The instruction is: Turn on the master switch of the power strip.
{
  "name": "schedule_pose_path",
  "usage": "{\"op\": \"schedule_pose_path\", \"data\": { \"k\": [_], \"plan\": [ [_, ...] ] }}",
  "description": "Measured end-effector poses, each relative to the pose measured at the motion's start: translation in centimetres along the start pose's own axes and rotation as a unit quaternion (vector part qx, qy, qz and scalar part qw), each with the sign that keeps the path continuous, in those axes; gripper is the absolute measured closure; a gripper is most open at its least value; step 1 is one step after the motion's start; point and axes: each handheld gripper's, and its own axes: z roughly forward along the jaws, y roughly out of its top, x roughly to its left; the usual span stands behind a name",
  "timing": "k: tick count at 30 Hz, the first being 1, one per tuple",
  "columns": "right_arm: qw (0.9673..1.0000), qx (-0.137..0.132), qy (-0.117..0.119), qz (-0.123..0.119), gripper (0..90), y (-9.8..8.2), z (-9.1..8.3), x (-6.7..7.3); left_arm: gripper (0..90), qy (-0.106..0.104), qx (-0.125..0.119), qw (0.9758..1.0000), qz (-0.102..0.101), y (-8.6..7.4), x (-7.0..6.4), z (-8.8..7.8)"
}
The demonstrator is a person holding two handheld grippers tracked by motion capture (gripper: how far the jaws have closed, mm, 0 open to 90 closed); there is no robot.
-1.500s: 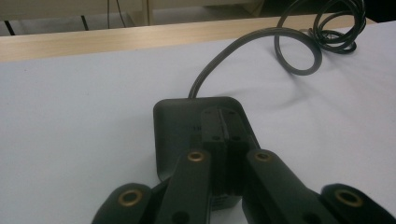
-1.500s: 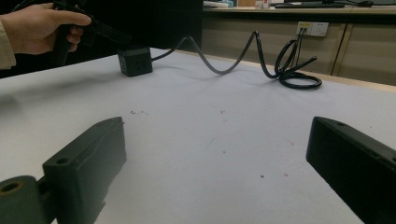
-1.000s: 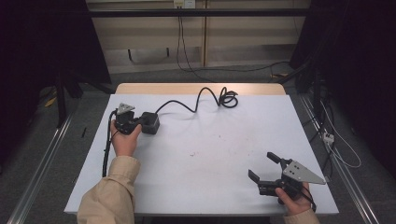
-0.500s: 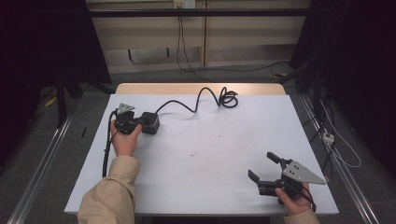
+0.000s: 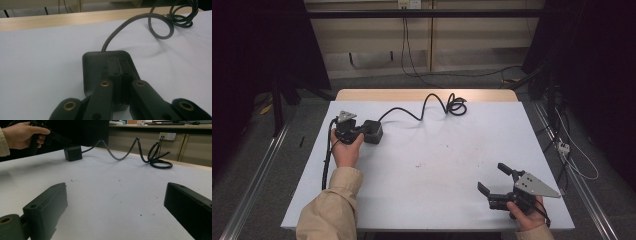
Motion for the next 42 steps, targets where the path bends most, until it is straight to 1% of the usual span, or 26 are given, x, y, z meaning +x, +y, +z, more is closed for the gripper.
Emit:
{"op": "schedule_pose_path", "data": {
  "k": [3,5,6,15,19,29,33,40,42],
  "plan": [
    [1.0,0.0,0.0,-0.001,4.3,0.01,0.0,0.01,90.0,0.0,0.0,1.0,0.002,0.0,0.01,0.0],
    [1.0,0.0,0.0,-0.001,4.3,0.01,0.0,0.02,90.0,0.0,-0.002,1.0,-0.003,-0.03,-0.07,0.03],
    [1.0,-0.001,0.0,-0.001,4.3,0.01,0.0,0.03,90.0,0.0,0.0,1.0,0.001,-0.01,0.01,0.0],
    [1.0,-0.001,0.001,-0.002,4.3,0.03,0.0,0.08,90.0,0.0,-0.005,1.0,-0.005,-0.11,-0.07,0.04],
    [1.0,-0.001,0.001,-0.002,4.3,0.03,-0.01,0.08,90.0,0.0,-0.005,0.9999,-0.009,-0.12,-0.05,0.04],
    [1.0,-0.001,0.001,-0.001,4.3,0.05,-0.02,0.12,90.0,0.002,-0.003,1.0,-0.009,-0.09,-0.09,0.02],
    [1.0,-0.002,0.002,-0.002,4.3,0.06,-0.03,0.1,90.0,0.002,-0.005,0.9999,-0.013,-0.14,-0.1,0.02],
    [1.0,-0.004,0.004,-0.003,4.3,0.08,-0.03,0.15,90.0,0.005,-0.005,0.9999,-0.012,-0.15,-0.2,0.03],
    [1.0,-0.004,0.004,-0.002,4.2,0.08,-0.04,0.15,90.0,0.004,-0.005,0.9999,-0.015,-0.17,-0.18,0.02]
  ]
}}
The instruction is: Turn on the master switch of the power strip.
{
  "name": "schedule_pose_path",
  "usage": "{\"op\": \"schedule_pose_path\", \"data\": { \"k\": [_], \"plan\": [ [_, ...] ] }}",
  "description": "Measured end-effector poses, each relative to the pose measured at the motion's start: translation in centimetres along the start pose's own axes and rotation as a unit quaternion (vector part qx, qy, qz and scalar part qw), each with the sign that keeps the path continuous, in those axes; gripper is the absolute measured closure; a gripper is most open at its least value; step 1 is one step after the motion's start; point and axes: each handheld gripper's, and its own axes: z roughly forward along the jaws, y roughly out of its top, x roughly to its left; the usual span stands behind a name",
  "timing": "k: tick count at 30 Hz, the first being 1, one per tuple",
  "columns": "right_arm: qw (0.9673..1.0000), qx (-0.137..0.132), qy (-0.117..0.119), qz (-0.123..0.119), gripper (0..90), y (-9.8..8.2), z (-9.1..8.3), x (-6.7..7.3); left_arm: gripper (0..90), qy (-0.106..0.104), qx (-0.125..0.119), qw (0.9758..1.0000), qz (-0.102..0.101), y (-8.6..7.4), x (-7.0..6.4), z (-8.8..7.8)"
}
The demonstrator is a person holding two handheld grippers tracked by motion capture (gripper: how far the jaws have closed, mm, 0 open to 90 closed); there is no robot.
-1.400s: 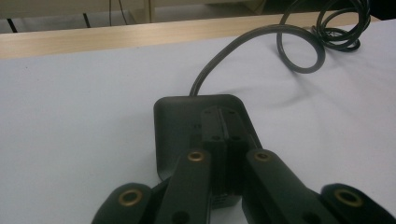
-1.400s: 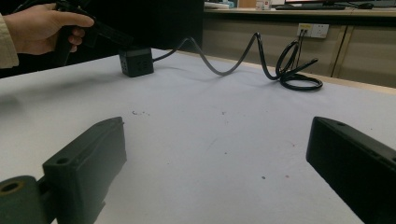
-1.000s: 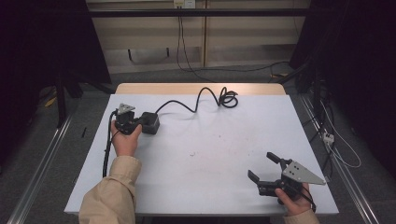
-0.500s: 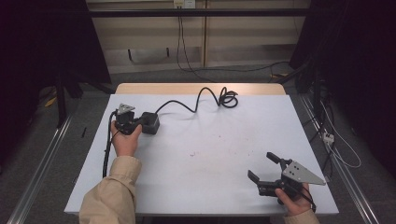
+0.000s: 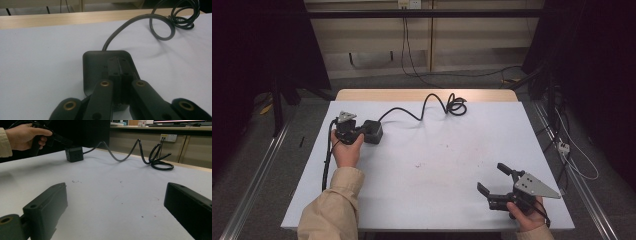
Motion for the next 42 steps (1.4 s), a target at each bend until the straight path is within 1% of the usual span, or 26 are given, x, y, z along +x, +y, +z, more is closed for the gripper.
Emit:
{"op": "schedule_pose_path", "data": {
  "k": [14,17,20,23,24,25,26,27,28,29,30,31,32,34,36,38,40,41,42],
  "plan": [
    [1.0,0.0,0.0,0.0,4.3,0.0,0.01,0.02,90.0,0.001,-0.001,1.0,-0.004,-0.03,0.0,0.01],
    [1.0,0.0,0.0,-0.001,4.3,0.0,0.02,0.02,90.0,0.0,-0.003,1.0,-0.007,-0.07,0.04,0.02],
    [1.0,0.001,0.0,-0.001,4.3,0.0,0.01,0.05,90.0,0.002,0.0,1.0,-0.003,-0.02,-0.04,0.0],
    [1.0,0.0,0.0,-0.001,4.3,0.0,0.01,0.05,90.0,0.0,-0.001,1.0,-0.007,-0.04,0.02,0.01],
    [1.0,0.001,0.0,-0.001,4.3,0.01,0.0,0.06,90.0,-0.009,-0.002,0.9999,-0.011,-0.09,0.08,0.05],
    [1.0,0.0,0.001,-0.001,4.3,0.0,0.01,0.06,90.0,-0.01,-0.002,0.9999,-0.013,-0.12,0.08,0.04],
    [1.0,0.001,0.001,-0.001,4.3,0.01,0.01,0.07,90.0,-0.006,-0.001,1.0,-0.008,-0.1,-0.02,0.05],
    [1.0,0.001,0.001,-0.001,4.3,0.0,0.02,0.07,90.0,0.003,0.001,0.9999,0.01,-0.01,-0.28,0.08],
    [1.0,0.001,0.001,-0.001,4.3,0.0,0.02,0.07,90.0,0.014,0.003,0.9996,0.023,0.05,-0.6,0.12],
    [1.0,0.001,0.001,-0.001,4.3,0.0,0.03,0.08,90.0,0.02,0.0,0.9995,0.023,0.01,-0.8,0.2],
    [1.0,0.002,0.001,-0.001,4.3,0.0,0.02,0.09,90.0,0.019,-0.003,0.9997,0.014,-0.05,-0.74,0.23],
    [1.0,0.001,0.001,-0.001,4.3,0.01,0.01,0.09,90.0,0.012,-0.005,0.9999,-0.002,-0.1,-0.49,0.21],
    [1.0,0.0,0.0,-0.001,4.3,0.02,0.0,0.11,90.0,0.007,-0.006,0.9999,-0.011,-0.12,-0.32,0.2],
    [1.0,-0.001,0.001,-0.002,4.3,0.05,-0.04,0.12,90.0,0.007,-0.002,0.9999,-0.009,-0.03,-0.33,0.19],
    [1.0,0.0,0.0,-0.001,4.3,0.02,-0.05,0.08,90.0,0.005,-0.001,0.9998,-0.019,-0.04,-0.21,0.19],
    [1.0,-0.001,0.0,-0.001,4.2,0.0,-0.04,0.06,90.0,0.007,-0.003,0.9998,-0.02,-0.06,-0.17,0.27],
    [1.0,-0.002,0.0,-0.001,4.3,0.03,-0.09,0.09,90.0,0.004,-0.002,0.9996,-0.028,-0.09,-0.03,0.25],
    [1.0,-0.002,0.0,-0.001,4.3,0.05,-0.13,0.12,90.0,0.006,0.0,0.9997,-0.025,-0.03,-0.11,0.27],
    [1.0,-0.003,0.001,-0.001,4.3,0.06,-0.15,0.13,90.0,0.007,0.003,0.9998,-0.017,0.01,-0.14,0.24]
  ]
}}
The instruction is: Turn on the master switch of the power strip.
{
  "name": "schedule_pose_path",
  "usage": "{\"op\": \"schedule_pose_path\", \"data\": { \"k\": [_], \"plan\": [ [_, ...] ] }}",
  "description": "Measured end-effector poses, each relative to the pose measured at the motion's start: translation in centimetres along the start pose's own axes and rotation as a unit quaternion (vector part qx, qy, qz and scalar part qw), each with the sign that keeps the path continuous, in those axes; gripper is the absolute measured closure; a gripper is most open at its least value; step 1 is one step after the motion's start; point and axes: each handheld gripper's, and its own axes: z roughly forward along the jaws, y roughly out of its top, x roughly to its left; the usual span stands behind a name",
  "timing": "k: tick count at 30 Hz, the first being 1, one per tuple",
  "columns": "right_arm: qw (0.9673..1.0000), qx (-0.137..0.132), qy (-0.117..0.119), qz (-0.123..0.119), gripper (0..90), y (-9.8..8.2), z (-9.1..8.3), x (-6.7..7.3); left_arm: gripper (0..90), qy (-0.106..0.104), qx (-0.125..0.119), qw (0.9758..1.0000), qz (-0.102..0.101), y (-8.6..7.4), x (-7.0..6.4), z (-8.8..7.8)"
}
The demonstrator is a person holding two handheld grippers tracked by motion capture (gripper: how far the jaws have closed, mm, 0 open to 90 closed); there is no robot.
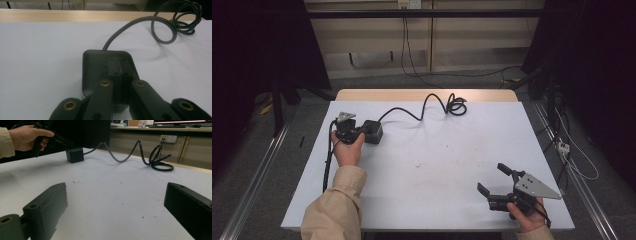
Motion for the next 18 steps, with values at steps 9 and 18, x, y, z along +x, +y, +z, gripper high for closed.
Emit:
{"op": "schedule_pose_path", "data": {
  "k": [9,18],
  "plan": [
    [1.0,0.001,-0.001,0.0,4.2,-0.02,0.02,-0.03,90.0,0.003,-0.004,1.0,-0.001,-0.05,-0.15,0.02],
    [1.0,0.001,-0.003,0.0,4.3,-0.04,0.02,-0.11,90.0,0.004,-0.01,0.9999,-0.001,-0.18,-0.17,0.02]
  ]
}}
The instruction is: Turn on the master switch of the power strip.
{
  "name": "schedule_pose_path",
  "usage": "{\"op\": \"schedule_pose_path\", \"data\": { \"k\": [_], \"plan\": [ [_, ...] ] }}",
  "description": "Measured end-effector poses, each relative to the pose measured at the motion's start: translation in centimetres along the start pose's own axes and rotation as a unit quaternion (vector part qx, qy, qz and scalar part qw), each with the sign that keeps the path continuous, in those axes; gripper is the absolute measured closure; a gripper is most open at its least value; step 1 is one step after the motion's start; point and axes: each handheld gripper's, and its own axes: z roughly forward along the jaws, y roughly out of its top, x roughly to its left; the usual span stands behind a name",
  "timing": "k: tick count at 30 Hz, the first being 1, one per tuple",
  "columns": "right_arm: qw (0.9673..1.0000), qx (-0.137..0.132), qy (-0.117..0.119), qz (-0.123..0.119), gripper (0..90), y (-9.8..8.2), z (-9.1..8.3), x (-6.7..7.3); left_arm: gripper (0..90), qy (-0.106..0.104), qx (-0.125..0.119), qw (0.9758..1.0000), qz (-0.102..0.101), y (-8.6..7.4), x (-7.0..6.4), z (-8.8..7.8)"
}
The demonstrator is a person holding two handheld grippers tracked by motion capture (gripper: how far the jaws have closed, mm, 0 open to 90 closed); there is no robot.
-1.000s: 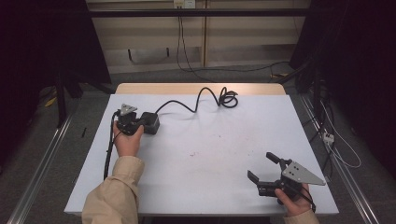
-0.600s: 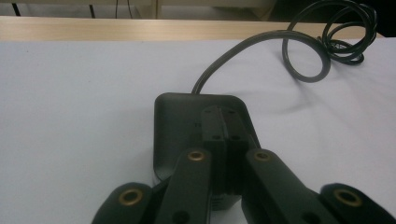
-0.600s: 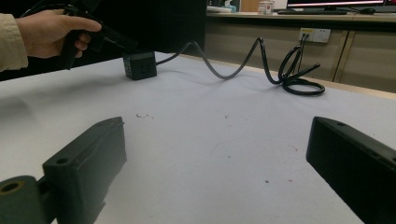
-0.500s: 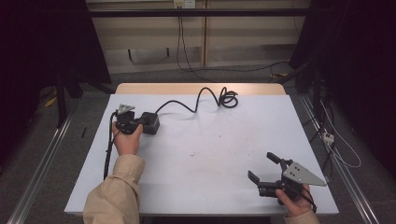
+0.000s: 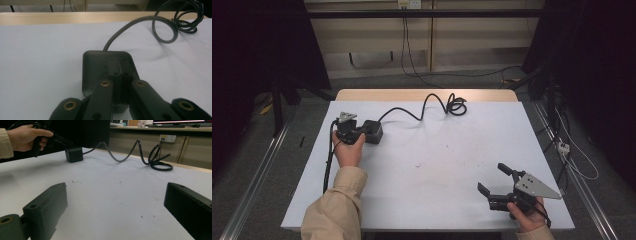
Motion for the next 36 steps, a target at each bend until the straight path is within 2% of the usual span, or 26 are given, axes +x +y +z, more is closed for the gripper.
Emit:
{"op": "schedule_pose_path", "data": {
  "k": [4,8,11,19,22,25,33,36],
  "plan": [
    [1.0,0.0,0.0,-0.001,4.3,0.0,0.0,0.0,90.0,-0.002,-0.002,1.0,-0.005,0.0,0.1,0.0],
    [1.0,0.0,0.001,-0.001,4.3,0.0,0.1,0.0,90.0,0.002,-0.002,1.0,0.004,-0.1,-0.1,0.0],
    [1.0,0.0,0.001,0.0,4.3,0.0,0.1,0.0,90.0,0.001,-0.004,1.0,-0.005,-0.1,0.0,0.0],
    [1.0,0.0,0.001,0.0,4.3,0.0,0.1,0.0,90.0,0.005,-0.006,1.0,-0.004,0.0,-0.1,-0.1],
    [1.0,0.0,0.001,0.0,4.3,0.0,0.1,0.0,90.0,0.0,-0.004,1.0,-0.003,0.0,-0.2,-0.2],
    [1.0,0.0,0.001,0.0,4.3,0.0,0.1,0.0,81.7,-0.005,-0.004,1.0,-0.005,0.0,-0.3,-0.3],
    [1.0,0.0,0.003,0.0,4.3,0.0,0.2,0.0,51.6,-0.01,-0.001,0.9998,-0.018,0.4,-0.5,-1.5],
    [1.0,0.001,0.002,-0.001,4.3,0.0,0.3,0.0,42.5,-0.012,0.006,0.9999,-0.011,0.5,-0.8,-2.0]
  ]
}}
